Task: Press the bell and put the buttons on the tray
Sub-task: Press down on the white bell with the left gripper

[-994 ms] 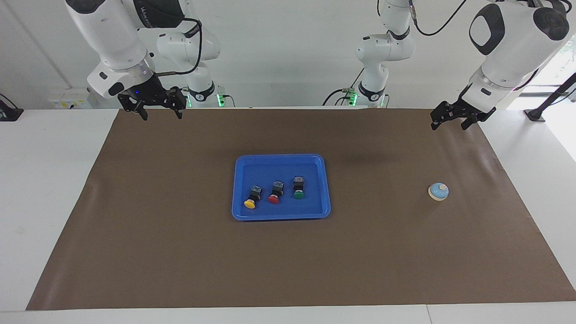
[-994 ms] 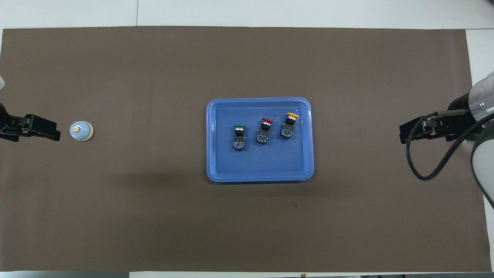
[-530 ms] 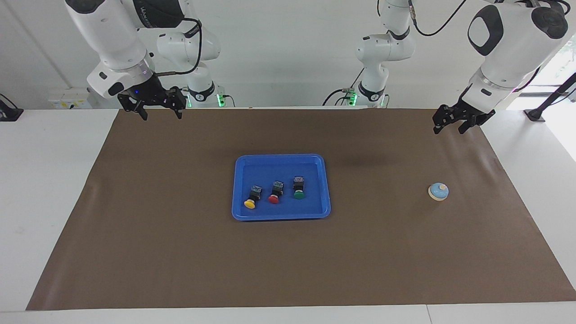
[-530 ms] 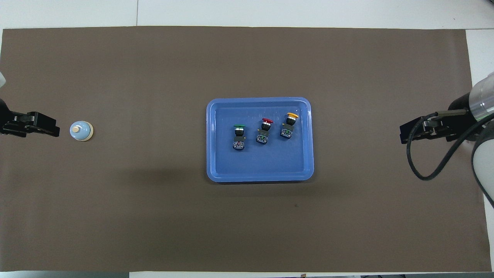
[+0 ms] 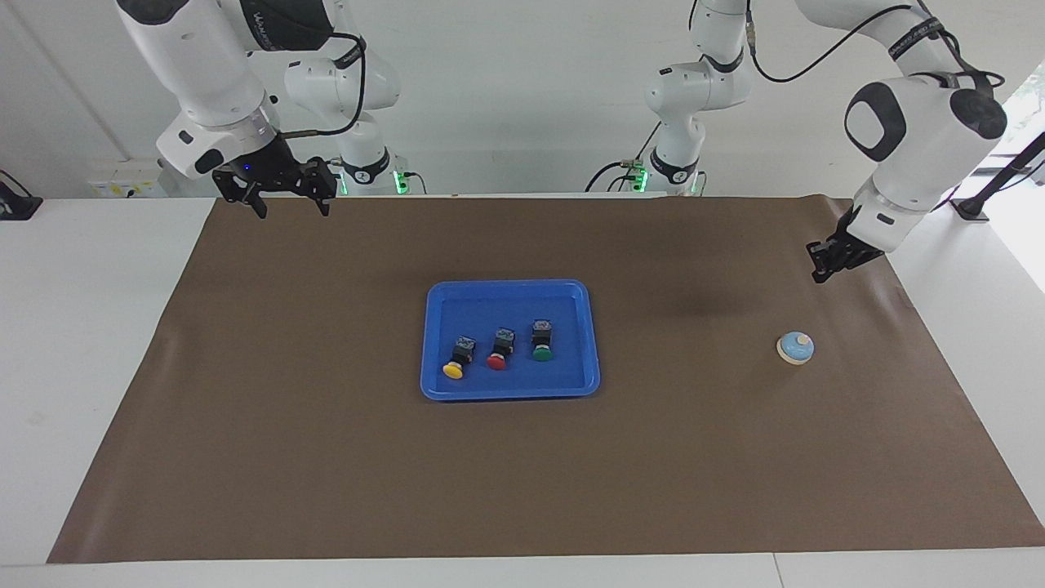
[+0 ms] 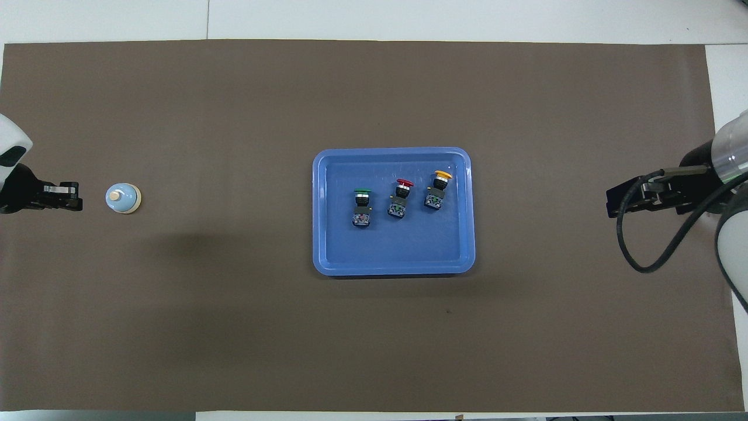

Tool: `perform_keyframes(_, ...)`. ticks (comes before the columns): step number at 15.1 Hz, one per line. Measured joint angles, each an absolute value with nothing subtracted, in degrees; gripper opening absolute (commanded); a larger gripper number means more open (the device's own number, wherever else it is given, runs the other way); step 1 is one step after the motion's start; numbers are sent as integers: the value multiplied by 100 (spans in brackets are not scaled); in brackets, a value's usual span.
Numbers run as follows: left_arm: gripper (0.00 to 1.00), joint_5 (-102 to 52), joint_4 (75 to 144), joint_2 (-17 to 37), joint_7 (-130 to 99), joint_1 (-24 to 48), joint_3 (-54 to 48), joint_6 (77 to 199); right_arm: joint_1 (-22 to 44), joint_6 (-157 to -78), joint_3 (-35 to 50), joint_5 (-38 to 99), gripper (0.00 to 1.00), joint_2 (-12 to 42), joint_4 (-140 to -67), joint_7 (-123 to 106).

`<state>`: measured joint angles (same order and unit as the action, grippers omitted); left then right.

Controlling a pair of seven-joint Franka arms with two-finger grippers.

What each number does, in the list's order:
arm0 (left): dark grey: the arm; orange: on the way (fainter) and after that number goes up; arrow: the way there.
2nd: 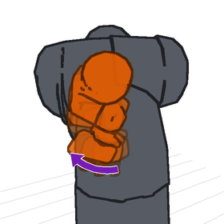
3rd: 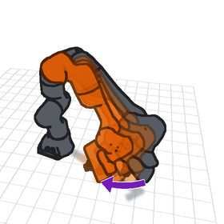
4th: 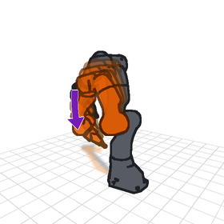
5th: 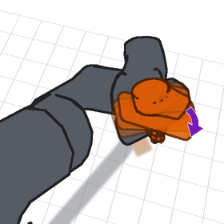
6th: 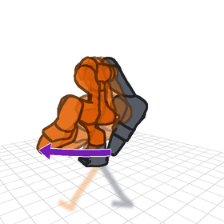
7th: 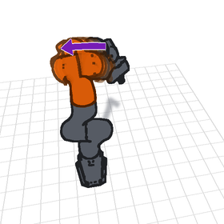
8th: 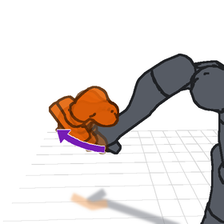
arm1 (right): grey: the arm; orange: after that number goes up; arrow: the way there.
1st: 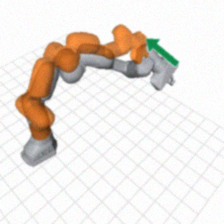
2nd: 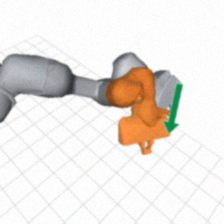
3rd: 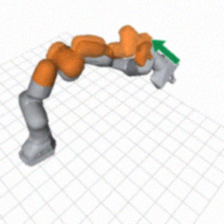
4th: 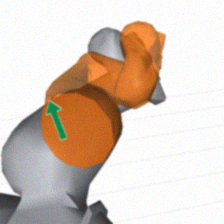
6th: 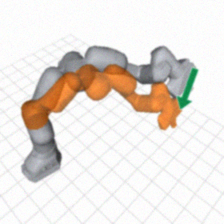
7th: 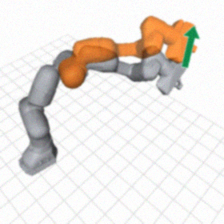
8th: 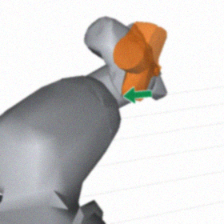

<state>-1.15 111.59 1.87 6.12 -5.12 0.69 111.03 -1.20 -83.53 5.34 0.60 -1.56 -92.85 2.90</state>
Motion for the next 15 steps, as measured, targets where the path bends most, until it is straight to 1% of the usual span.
perform_keyframes(2,0,-115,11261,538,615,-511,58,11590,-120,-8353,535,60,100,-156,-9285,290)
perform_keyframes(4,0,-115,11385,768,615,-532,60,12069,-120,-8353,535,60,100,-157,-9285,290)
perform_keyframes(12,0,-115,11549,1346,787,-690,64,12863,-120,-8353,535,60,100,-157,-9285,290)
perform_keyframes(15,0,-113,11526,1344,792,-691,59,12846,-120,-8353,535,60,100,-157,-9285,290)
